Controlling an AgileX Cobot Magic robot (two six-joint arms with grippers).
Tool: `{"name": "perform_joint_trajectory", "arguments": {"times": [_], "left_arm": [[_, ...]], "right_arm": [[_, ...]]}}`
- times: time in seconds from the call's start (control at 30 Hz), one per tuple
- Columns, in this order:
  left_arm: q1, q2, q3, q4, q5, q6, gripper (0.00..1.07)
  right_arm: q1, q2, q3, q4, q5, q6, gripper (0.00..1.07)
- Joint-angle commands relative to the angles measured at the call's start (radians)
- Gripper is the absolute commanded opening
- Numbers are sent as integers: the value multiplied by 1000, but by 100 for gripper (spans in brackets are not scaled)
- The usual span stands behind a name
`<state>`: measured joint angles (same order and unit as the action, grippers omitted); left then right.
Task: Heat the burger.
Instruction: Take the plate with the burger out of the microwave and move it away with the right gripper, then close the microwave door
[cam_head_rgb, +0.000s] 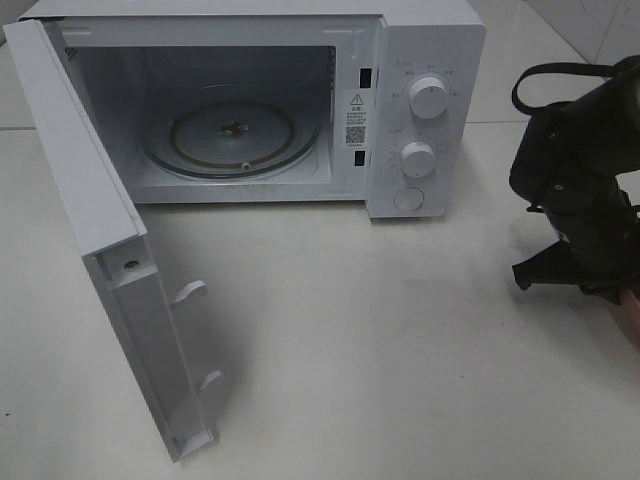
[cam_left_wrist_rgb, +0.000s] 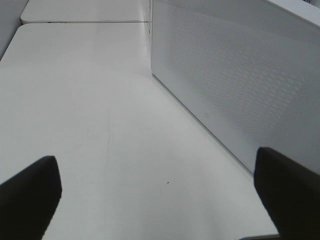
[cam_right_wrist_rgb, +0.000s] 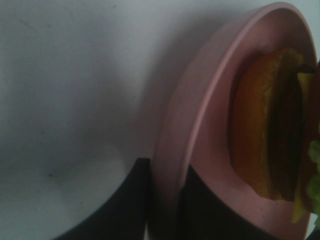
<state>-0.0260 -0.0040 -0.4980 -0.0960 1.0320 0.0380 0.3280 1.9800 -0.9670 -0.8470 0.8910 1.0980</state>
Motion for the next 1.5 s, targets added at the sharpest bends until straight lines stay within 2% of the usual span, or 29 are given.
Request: {"name": "perform_joint_trajectory", "arguments": {"times": [0.03,0.2,0.27,0.37,0.43,0.53,0.73,0.87,1.0,1.03,1.1,1.2,1.5], "left_arm": [[5,-24,1,-5,-4,-1,100],[5,-24,1,-5,-4,-1,100],[5,-24,1,-5,-4,-1,100],[5,-24,1,-5,-4,-1,100],[5,-24,1,-5,-4,-1,100],[5,-24,1,-5,-4,-1,100],[5,-24,1,-5,-4,-1,100],[5,-24,1,-5,-4,-1,100],[5,-24,1,-5,-4,-1,100],[5,-24,1,-5,-4,-1,100],[5,-24,1,-5,-4,-1,100],[5,-24,1,-5,-4,-1,100],[5,-24,1,-5,-4,-1,100]], "right_arm": [[-13,17,-4,-50,25,21,14],[-13,25,-4,-64,-2,27,19],[-13,25,-4,-50,-23,23,36],[-13,25,-4,-44,-24,18,40],[-11,17,-9,-12,-23,-6,58],[-6,-8,-13,29,-26,-71,63],[2,-66,-13,60,-28,-146,65],[2,-177,-13,214,-63,-359,65],[2,-226,-13,294,-78,-478,68],[2,-264,-13,353,-74,-569,72],[2,-281,-13,376,-74,-604,74],[2,-367,-13,477,-48,-728,83],[2,-575,-12,572,44,-873,83]]}}
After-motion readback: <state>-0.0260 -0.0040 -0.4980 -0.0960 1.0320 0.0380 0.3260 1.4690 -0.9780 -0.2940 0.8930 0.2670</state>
